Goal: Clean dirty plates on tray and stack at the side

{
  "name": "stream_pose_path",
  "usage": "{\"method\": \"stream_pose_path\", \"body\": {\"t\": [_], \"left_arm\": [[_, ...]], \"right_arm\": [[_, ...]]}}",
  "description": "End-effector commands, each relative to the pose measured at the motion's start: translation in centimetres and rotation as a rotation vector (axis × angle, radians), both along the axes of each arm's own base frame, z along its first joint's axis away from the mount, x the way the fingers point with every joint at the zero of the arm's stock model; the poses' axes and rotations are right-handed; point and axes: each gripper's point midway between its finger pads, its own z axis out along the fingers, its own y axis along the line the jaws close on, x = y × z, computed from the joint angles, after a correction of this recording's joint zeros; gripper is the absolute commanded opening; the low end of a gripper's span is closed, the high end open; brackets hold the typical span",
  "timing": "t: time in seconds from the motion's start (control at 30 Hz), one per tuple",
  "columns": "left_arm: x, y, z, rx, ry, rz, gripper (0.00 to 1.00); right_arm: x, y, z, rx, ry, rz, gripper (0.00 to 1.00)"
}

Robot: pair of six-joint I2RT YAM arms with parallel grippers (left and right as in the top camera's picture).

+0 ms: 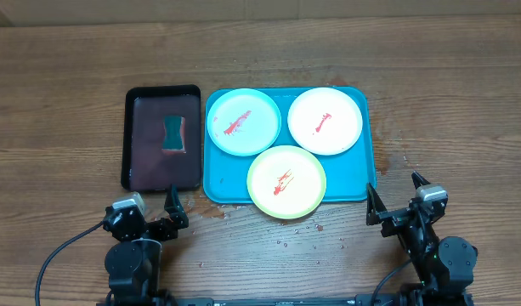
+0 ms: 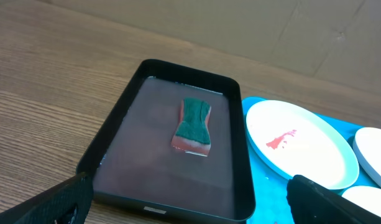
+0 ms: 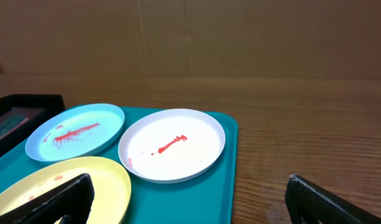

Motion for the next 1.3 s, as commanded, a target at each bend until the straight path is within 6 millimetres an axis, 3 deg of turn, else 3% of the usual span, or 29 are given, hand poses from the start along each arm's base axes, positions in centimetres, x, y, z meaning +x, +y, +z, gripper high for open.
{"method": "stream_pose_path", "body": {"t": [0.0,0.67,0.73,0.9,1.07,1.27], "left_arm": [[0.0,-0.1,-0.1,-0.012,-0.007,-0.004,1.00],[0.0,-0.1,0.0,-0.012,-0.008,-0.004,1.00],[0.0,-0.1,0.0,-0.012,-0.008,-0.004,1.00],[0.0,-0.1,0.0,-0.012,-0.008,-0.004,1.00],[0.0,-0.1,0.0,-0.012,-0.008,-0.004,1.00],[0.0,-0.1,0.0,-0.012,-0.008,-0.004,1.00]], "right_arm": [[0.0,-0.1,0.2,-0.008,-0.014,-0.007,1.00],[0.0,0.0,0.2,0.005,-0.012,-0.003,1.00],[-0.2,0.6,0.2,0.078,0.008,0.026,1.00],[-1.3,3.5,0.4,0.483,0.161,0.147,1.00],[-1.3,3.6,1.1,0.538,0.156,0.151,1.00],[-0.9,3.5,0.1,0.469,0.176,0.143,1.00]]}}
